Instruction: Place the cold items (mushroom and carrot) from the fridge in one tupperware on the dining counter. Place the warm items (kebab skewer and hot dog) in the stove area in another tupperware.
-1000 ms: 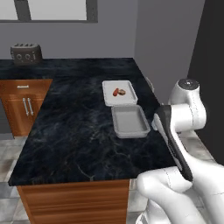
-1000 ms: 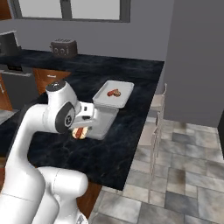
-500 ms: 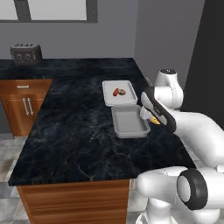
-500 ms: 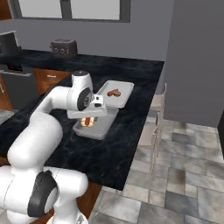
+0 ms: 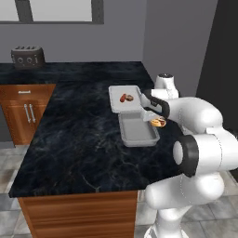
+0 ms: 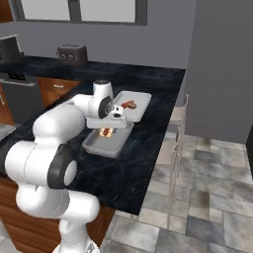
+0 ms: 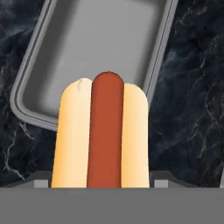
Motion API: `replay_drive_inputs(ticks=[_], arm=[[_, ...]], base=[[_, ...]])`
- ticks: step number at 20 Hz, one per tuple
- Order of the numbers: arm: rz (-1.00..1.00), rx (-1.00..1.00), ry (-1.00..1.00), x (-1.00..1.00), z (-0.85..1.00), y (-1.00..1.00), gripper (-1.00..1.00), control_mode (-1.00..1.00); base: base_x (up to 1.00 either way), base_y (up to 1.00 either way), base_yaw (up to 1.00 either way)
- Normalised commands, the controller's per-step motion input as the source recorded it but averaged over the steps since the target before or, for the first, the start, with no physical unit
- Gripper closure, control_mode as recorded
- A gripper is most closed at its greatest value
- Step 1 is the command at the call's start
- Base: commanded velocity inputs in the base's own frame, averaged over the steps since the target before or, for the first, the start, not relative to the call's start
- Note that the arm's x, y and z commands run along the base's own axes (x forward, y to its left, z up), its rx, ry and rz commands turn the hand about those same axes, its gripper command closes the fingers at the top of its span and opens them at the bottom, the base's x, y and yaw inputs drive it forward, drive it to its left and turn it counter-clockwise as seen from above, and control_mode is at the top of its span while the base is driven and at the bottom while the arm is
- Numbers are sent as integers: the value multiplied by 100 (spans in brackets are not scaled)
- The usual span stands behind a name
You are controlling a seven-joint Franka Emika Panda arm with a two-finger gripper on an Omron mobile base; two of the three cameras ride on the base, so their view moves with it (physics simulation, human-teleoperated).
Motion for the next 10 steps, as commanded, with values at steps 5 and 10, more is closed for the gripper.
replay_drive_inputs(ticks=[5, 10], arm=[[-9, 0, 4, 46, -51, 0, 100, -100], [-11, 0, 0, 28, -49, 0, 100, -100]], base=[[0, 0, 0], [0, 0, 0]])
